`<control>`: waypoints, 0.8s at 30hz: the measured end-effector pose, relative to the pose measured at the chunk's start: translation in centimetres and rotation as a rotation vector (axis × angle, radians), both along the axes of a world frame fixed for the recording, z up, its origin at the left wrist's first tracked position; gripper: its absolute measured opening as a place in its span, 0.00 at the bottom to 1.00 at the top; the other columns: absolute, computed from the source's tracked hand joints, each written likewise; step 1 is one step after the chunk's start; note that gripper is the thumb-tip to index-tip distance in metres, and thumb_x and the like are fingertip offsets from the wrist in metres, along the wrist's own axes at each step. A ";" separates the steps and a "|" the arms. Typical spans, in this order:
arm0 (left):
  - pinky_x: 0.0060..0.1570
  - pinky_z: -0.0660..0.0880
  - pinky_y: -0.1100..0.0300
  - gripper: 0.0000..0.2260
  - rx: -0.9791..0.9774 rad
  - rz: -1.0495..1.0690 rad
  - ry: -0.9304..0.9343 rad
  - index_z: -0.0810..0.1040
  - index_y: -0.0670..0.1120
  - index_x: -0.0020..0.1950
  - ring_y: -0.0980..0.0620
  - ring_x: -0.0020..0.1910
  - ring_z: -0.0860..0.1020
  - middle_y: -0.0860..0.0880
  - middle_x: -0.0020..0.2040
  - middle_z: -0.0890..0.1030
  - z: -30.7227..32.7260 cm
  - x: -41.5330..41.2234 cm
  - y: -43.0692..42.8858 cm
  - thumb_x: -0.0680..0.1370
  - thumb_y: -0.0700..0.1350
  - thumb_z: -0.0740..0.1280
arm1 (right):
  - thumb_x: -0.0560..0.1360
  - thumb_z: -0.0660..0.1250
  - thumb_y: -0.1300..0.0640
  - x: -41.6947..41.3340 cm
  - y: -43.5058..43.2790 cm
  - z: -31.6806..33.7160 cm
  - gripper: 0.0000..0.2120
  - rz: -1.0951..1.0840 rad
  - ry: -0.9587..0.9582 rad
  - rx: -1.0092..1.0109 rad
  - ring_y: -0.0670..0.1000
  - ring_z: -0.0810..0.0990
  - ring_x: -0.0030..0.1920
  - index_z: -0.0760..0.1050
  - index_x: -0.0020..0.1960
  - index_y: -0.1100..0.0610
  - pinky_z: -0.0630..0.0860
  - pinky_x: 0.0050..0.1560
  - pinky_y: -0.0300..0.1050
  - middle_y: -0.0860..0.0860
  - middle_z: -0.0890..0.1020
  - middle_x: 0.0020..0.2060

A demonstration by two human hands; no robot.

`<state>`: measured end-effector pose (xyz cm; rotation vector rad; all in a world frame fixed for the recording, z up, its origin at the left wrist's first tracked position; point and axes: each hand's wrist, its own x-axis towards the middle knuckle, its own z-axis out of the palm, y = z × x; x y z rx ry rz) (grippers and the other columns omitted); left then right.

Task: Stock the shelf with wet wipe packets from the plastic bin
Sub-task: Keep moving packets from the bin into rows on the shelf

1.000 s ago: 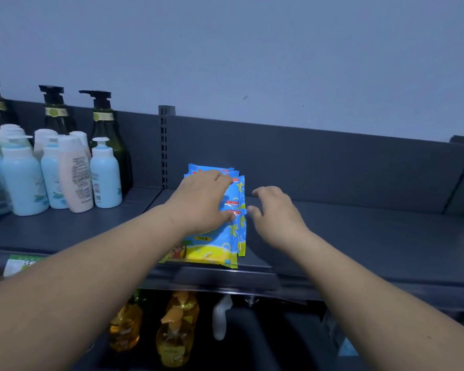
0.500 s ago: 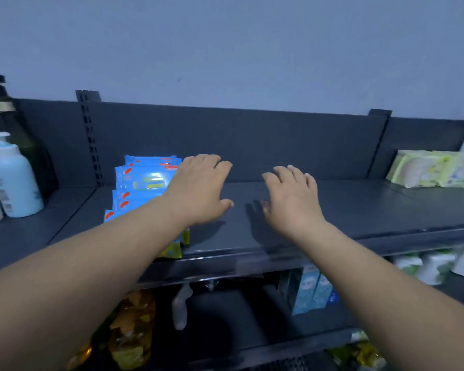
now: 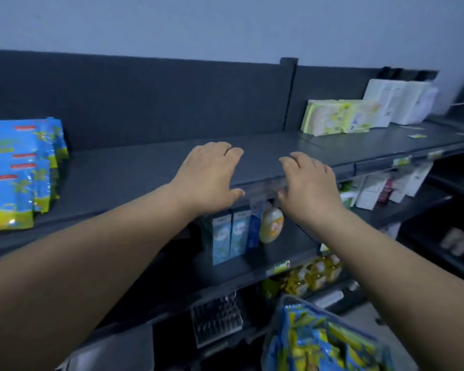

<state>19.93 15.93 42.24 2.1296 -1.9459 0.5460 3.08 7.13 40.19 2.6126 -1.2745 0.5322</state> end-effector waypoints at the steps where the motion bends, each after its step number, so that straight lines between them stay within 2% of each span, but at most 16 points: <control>1: 0.66 0.67 0.49 0.32 0.018 -0.019 0.017 0.66 0.46 0.71 0.45 0.66 0.69 0.47 0.66 0.72 -0.6 -1.4 -1.0 0.72 0.61 0.68 | 0.77 0.61 0.50 -1.6 -0.5 -0.5 0.27 -0.024 0.015 0.024 0.59 0.62 0.71 0.60 0.73 0.54 0.59 0.69 0.54 0.54 0.61 0.73; 11: 0.68 0.62 0.50 0.33 0.194 -0.164 0.094 0.63 0.46 0.73 0.45 0.69 0.66 0.46 0.70 0.68 -7.7 -13.0 -8.1 0.73 0.59 0.67 | 0.77 0.62 0.49 -14.6 -4.2 -7.3 0.24 -0.181 0.056 0.175 0.59 0.65 0.68 0.64 0.70 0.55 0.62 0.66 0.55 0.54 0.66 0.69; 18: 0.65 0.67 0.50 0.35 0.297 -0.216 0.144 0.64 0.45 0.73 0.44 0.67 0.68 0.44 0.69 0.70 -13.8 -17.6 -10.3 0.73 0.61 0.68 | 0.77 0.62 0.49 -20.0 -5.4 -13.3 0.23 -0.261 0.075 0.311 0.60 0.67 0.66 0.65 0.69 0.55 0.64 0.64 0.55 0.55 0.69 0.66; 24: 0.65 0.67 0.51 0.32 0.465 -0.248 0.174 0.63 0.46 0.73 0.44 0.67 0.68 0.45 0.70 0.68 -19.7 -20.0 -11.9 0.74 0.60 0.66 | 0.77 0.63 0.48 -23.4 -5.3 -19.4 0.23 -0.333 0.096 0.447 0.60 0.68 0.66 0.65 0.69 0.55 0.65 0.64 0.54 0.55 0.69 0.66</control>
